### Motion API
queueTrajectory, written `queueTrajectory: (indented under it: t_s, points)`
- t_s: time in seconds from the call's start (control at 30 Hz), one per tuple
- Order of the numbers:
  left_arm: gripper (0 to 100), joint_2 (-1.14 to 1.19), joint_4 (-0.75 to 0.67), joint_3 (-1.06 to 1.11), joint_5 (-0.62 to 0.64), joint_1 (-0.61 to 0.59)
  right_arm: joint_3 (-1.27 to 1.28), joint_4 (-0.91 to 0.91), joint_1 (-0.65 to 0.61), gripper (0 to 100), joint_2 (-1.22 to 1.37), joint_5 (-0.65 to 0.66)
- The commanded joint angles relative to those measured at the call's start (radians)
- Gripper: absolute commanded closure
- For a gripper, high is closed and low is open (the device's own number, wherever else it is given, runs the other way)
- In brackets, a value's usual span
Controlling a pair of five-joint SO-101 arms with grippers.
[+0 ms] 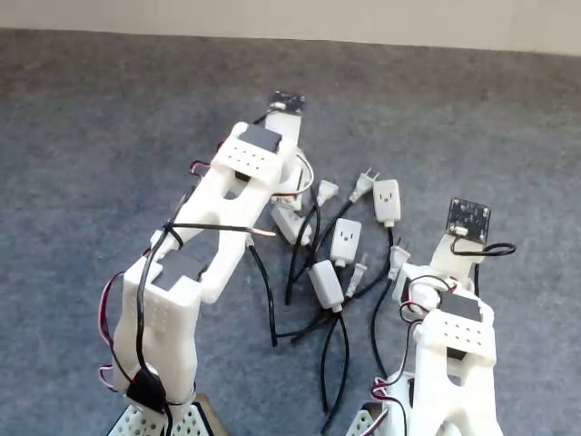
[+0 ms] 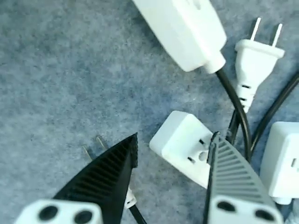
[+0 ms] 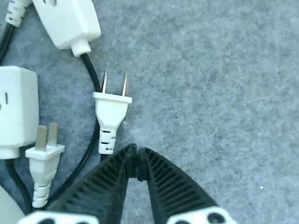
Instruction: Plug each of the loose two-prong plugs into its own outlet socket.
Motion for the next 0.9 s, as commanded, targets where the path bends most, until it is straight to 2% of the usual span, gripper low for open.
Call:
queueTrajectory:
  t_s: [0.0, 0.2, 0.27, 0.37, 0.43, 0.63, 0.87]
  points:
    - [75, 0.025, 0.005, -0.021, 0.015, 0.027, -0.012, -0.019, -0.01, 98.8, 0.001, -0.006]
    - [75, 0.148, -0.035, -0.025, 0.006, 0.091, -0.008, -0.019, -0.01, 98.8, 0.001, -0.006]
    - [76, 0.165, -0.044, -0.027, -0.043, 0.088, -0.007, -0.019, -0.01, 98.8, 0.001, -0.006]
    - [88, 0.151, -0.032, -0.067, -0.117, 0.054, -0.004, -0.053, -0.01, 98.8, 0.002, -0.006]
    - [93, 0.137, 0.018, -0.105, -0.167, 0.018, -0.004, -0.064, -0.01, 98.8, 0.008, -0.006]
    - [93, 0.114, 0.196, -0.328, -0.296, -0.145, -0.002, -0.065, -0.018, 98.8, 0.008, -0.006]
    - [93, 0.114, 0.48, -0.845, -0.474, -0.312, 0.038, -0.065, -0.053, 98.8, 0.001, -0.006]
